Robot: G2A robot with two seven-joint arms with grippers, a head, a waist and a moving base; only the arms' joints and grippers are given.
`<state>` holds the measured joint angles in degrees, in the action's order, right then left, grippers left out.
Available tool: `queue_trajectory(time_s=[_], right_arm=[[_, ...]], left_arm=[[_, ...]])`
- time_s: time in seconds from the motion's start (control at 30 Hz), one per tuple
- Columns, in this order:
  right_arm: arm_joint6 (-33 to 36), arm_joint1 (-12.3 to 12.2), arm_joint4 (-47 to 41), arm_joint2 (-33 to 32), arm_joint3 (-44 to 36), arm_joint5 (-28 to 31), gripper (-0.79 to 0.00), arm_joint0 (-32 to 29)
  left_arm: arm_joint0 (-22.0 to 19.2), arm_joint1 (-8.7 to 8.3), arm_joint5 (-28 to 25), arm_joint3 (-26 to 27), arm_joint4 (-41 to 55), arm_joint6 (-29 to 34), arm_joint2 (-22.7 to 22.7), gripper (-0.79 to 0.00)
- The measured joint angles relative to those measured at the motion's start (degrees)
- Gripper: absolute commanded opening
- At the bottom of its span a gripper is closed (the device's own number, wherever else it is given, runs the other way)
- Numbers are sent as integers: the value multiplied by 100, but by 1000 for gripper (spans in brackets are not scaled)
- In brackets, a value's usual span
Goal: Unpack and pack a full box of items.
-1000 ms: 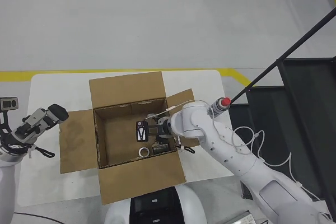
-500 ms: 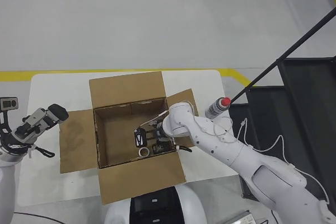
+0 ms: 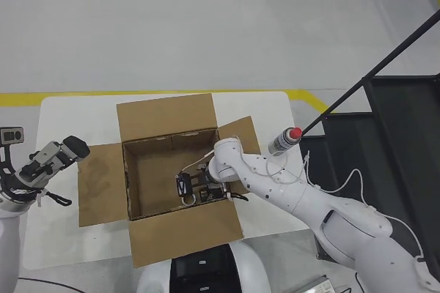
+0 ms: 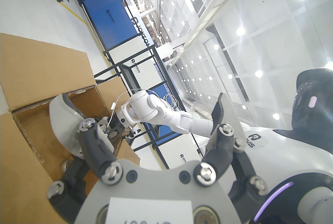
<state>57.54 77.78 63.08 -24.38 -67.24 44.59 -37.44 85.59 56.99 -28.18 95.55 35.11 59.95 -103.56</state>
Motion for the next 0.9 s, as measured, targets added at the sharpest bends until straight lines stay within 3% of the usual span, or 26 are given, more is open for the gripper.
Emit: queue_trajectory(time_s=[0.23,0.27,0.3,0.33,0.37,0.9], right_arm=[[-240,98,203,128,247,-20,0,4],[-294,107,235,132,275,-33,-135,6],[-352,115,264,132,302,-45,-486,9],[-417,126,296,131,333,-51,-708,21],[-453,133,319,128,351,-52,-785,33],[-489,138,348,-37,387,54,-785,70]], left_arm=[[0,0,0,0,0,0,0,0],[0,0,0,0,0,0,0,0],[0,0,0,0,0,0,0,0],[0,0,0,0,0,0,0,0],[0,0,0,0,0,0,0,0],[0,0,0,0,0,0,0,0]])
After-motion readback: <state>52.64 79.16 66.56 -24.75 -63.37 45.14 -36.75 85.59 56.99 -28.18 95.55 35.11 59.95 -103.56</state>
